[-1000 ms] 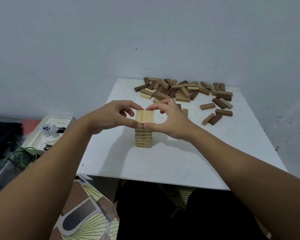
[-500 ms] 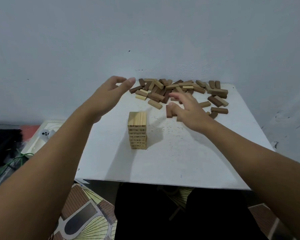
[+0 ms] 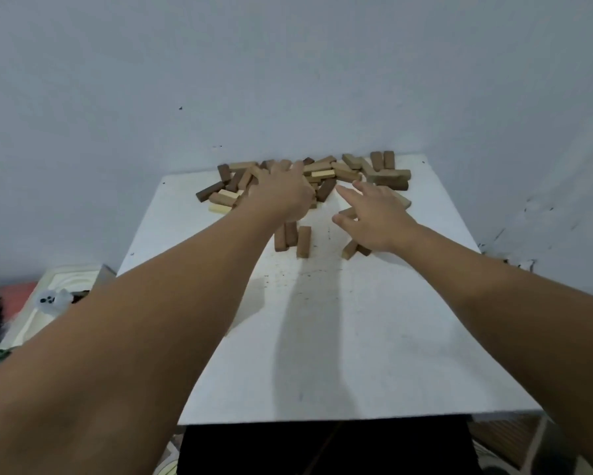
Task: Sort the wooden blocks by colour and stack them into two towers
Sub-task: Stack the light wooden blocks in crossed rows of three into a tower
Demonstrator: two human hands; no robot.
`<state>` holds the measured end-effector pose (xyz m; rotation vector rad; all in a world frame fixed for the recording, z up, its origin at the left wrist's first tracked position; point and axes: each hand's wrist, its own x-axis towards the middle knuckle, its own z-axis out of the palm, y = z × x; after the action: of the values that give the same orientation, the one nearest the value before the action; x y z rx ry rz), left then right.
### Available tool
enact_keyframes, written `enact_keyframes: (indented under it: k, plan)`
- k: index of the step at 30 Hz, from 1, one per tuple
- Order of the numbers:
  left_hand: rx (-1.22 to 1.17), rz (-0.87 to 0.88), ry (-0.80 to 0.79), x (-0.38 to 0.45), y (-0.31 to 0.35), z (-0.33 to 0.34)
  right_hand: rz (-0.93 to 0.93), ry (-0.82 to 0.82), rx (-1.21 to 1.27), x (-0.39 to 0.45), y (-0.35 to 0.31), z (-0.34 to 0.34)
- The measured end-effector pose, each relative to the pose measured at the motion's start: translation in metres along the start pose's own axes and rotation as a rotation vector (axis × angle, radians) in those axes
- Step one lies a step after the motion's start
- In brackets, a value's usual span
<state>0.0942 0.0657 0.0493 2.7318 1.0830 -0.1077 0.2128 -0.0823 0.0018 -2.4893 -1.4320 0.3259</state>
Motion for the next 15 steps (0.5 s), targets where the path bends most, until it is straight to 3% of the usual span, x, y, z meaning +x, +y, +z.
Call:
enact_keyframes:
  k: [4, 12, 15]
  plan:
    - [0.011, -0.064, -0.092, 0.034, -0.001, 0.027, -0.017, -0.006, 0.014, 0.029, 0.019, 0.003]
    - [0.023, 0.049, -0.19, 0.056, -0.069, 0.02, -0.106, 0.008, -0.027, 0.083, 0.014, 0.014]
    - [-0.015, 0.018, -0.097, 0.062, -0.099, 0.02, -0.079, -0.021, -0.023, 0.103, 0.009, 0.018]
